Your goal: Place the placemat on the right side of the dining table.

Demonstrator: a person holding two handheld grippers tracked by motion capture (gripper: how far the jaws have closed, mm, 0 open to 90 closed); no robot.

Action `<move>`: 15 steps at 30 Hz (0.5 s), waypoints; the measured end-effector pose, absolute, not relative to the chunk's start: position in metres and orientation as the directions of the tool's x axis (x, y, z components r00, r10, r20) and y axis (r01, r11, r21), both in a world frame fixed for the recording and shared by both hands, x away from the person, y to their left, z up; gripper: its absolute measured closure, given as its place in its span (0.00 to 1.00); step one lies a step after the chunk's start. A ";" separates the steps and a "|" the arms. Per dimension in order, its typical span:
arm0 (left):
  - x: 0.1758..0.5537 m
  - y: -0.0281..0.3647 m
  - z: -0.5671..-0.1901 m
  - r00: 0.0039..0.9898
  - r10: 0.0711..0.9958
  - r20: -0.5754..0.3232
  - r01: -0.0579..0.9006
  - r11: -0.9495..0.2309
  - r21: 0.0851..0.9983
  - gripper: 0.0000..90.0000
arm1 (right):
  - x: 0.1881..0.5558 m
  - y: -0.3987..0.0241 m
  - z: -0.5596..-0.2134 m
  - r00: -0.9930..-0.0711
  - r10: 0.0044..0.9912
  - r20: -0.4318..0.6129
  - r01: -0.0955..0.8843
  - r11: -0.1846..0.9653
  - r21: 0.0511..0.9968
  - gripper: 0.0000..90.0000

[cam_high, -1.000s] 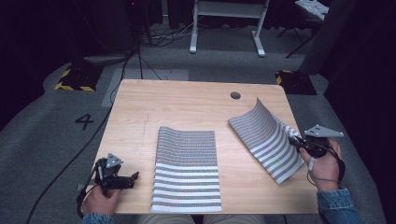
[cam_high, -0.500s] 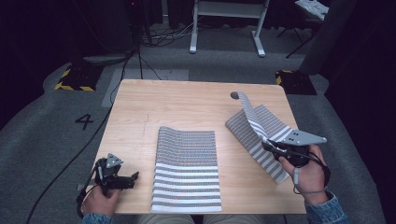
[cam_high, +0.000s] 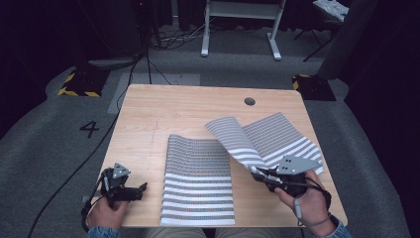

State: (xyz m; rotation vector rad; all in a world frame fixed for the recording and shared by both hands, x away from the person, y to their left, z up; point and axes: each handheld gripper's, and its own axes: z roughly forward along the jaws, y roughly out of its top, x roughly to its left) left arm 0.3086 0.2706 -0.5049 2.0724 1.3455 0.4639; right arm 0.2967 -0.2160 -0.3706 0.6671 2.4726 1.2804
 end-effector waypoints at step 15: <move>0.309 0.271 -0.505 0.421 0.906 -0.039 0.691 -0.292 0.661 0.01 | 0.333 -0.249 -0.369 -0.759 0.647 0.075 0.423 0.401 0.812 0.36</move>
